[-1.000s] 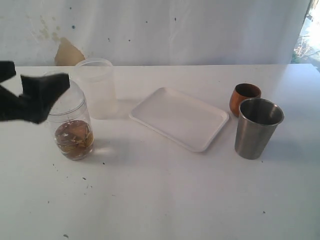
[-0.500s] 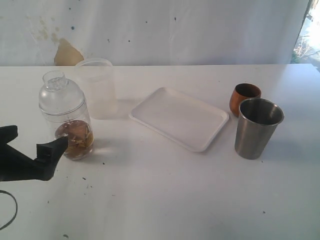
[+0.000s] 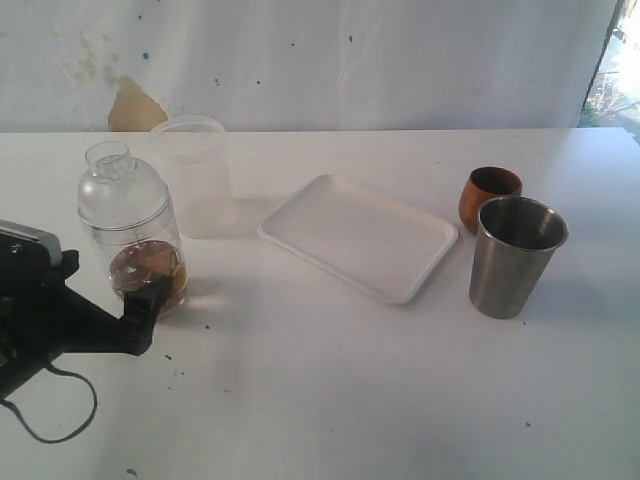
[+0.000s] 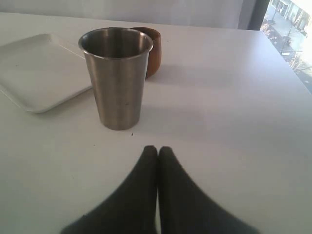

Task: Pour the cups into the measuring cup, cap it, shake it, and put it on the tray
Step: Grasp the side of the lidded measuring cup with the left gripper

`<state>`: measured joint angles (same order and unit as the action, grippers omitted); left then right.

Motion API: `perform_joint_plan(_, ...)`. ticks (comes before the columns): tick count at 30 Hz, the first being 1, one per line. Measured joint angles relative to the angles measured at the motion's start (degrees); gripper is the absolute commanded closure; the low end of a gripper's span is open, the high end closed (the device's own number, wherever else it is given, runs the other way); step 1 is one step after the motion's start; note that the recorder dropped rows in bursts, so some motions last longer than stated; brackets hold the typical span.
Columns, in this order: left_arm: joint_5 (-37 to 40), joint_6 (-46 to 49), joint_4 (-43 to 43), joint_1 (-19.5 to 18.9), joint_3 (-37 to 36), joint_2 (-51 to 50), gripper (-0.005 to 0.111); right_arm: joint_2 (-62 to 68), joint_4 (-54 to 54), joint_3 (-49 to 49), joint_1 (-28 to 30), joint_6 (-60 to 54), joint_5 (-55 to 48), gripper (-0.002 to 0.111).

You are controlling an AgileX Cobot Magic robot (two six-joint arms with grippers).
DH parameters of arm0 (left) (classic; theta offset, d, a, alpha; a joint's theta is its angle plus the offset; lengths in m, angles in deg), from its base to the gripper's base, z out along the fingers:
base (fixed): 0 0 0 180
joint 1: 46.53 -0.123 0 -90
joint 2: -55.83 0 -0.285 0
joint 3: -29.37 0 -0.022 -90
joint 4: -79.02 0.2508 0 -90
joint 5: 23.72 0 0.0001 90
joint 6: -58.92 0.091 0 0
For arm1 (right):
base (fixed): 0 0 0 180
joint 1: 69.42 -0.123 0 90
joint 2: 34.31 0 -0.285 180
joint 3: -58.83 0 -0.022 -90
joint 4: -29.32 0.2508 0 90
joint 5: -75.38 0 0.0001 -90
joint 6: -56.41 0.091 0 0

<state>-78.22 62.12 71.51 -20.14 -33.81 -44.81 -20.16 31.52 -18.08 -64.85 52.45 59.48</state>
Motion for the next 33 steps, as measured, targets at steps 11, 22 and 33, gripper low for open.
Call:
perform_joint_plan(11,-6.1,0.4,-4.9,0.0,6.8,-10.5,0.002,0.0,0.0,0.0,0.0,0.0,0.0,0.108)
perform_joint_plan(22,-7.7,1.7,-6.8,0.0,12.7,-14.6,0.002,0.0,0.0,0.0,0.0,0.0,0.0,0.108)
perform_joint_plan(33,-4.8,2.8,-7.2,0.0,17.3,-16.4,0.002,0.0,0.0,0.0,0.0,0.0,0.0,0.108)
